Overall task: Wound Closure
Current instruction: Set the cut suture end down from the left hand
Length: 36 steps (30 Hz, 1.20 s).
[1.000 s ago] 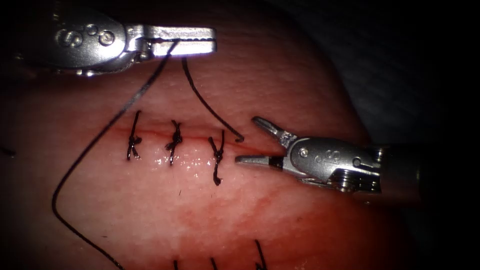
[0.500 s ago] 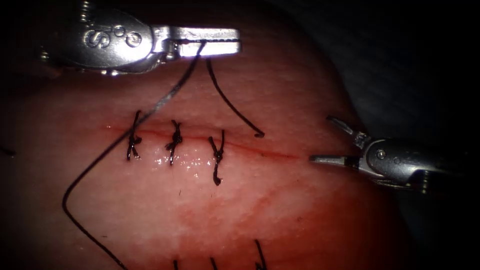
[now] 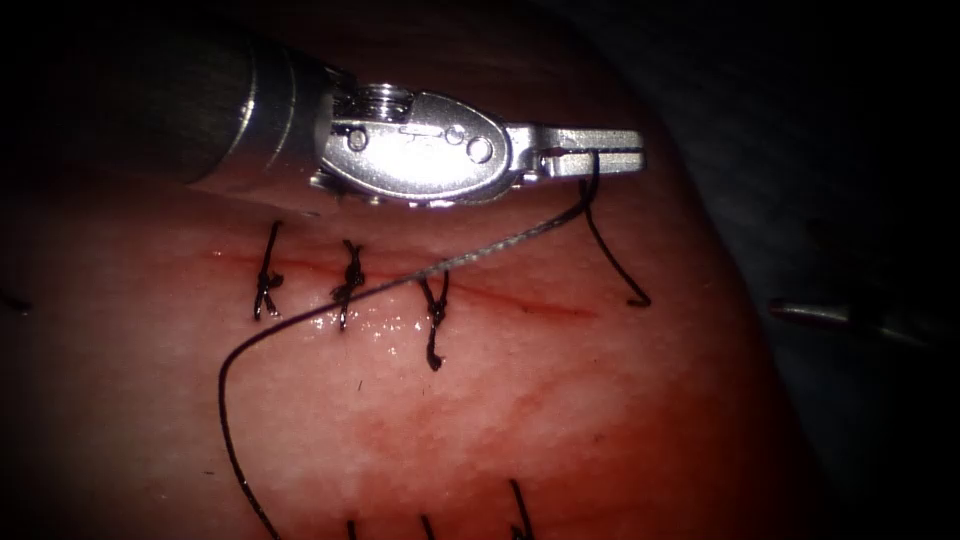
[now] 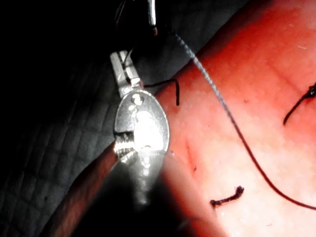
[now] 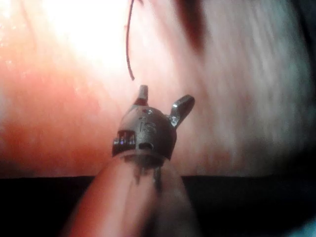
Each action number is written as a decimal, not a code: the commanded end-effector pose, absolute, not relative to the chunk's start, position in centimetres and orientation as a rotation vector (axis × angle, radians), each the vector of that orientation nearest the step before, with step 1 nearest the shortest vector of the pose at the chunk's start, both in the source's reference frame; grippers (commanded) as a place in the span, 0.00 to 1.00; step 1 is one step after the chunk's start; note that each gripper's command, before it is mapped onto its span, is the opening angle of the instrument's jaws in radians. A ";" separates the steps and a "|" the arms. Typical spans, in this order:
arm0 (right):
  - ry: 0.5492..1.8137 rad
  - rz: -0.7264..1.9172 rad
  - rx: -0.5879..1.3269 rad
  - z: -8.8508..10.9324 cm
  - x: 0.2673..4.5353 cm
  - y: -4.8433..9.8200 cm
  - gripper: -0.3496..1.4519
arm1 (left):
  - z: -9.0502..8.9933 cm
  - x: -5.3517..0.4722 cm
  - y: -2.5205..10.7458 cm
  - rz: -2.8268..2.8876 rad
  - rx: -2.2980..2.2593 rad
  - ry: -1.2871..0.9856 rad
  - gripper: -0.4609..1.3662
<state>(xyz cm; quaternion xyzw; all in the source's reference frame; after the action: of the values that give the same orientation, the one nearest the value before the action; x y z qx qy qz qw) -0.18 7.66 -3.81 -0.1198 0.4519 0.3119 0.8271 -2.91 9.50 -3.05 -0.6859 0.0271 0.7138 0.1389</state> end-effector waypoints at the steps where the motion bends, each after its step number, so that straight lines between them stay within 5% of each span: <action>1: 0.946 0.661 -0.258 -3.8 -0.29 7.7 0.96 | -3.0 -3.08 9.5 2.065 -2.003 0.086 0.06; 16: 0.839 0.674 -0.307 -3.9 -0.78 7.7 0.95 | -2.4 -4.17 8.7 2.103 -1.949 -0.123 0.06; 23: 0.831 0.676 -0.319 -3.9 -0.66 7.7 0.97 | -2.0 -4.15 8.6 2.002 -1.869 -0.288 0.93; 36: 0.837 0.671 -0.329 -3.8 -0.41 7.7 0.99 | -2.2 -3.25 8.3 1.965 -1.893 -0.419 0.98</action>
<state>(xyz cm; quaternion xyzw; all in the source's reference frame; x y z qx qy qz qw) -0.39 7.71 -3.82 -0.1585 0.3959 0.3197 0.8461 -3.16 8.32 -2.21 -0.6709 -0.1472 0.7009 0.1922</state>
